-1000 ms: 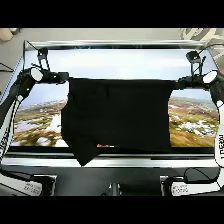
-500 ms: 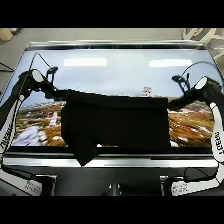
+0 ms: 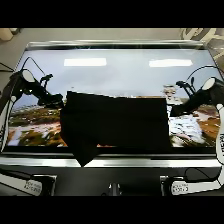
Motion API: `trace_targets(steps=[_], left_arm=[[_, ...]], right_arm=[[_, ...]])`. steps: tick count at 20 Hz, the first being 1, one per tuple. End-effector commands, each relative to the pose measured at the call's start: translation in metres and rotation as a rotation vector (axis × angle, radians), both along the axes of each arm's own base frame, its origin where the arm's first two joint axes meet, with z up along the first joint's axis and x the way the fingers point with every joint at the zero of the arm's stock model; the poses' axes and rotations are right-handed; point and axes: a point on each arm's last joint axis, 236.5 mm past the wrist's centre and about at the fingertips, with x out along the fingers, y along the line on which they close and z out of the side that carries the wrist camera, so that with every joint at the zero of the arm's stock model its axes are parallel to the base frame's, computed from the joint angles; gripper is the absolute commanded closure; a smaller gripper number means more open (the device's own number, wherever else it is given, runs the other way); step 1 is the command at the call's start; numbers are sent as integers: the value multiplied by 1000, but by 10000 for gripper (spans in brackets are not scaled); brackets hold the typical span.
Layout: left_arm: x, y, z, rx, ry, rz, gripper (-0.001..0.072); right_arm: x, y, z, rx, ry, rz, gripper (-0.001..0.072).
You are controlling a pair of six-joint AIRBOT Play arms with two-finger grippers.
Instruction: Fold the shirts.
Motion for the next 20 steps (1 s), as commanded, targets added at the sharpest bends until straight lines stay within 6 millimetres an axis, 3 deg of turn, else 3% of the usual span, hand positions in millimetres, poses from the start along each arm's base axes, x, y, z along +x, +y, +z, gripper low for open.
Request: trace_targets(steps=[1,5,7,11,14,17,18,20], left_arm=[[-62,8,-5,-21,92,34,242],[-166,-19,-41,-96,148,38,243],[-193,-28,-50,-119,145,66,244],[-204,-56,-66,-191,141,109,266],[-199,-69,-73,-194,123,98,266],[-198,-78,-81,-192,134,111,266],[-197,-79,-82,-187,138,122,318],[-193,-79,-83,-184,122,128,578]], right_arm=[[-49,-21,12,12,97,-42,222],[-92,-13,-8,3,123,-65,222],[-105,-4,-16,21,136,-65,222],[-123,5,-24,54,187,-43,215],[-140,12,-32,57,198,-45,150],[-159,20,-42,70,228,-42,138],[-165,24,-46,82,242,-38,134],[-173,37,-53,128,251,-33,80]])
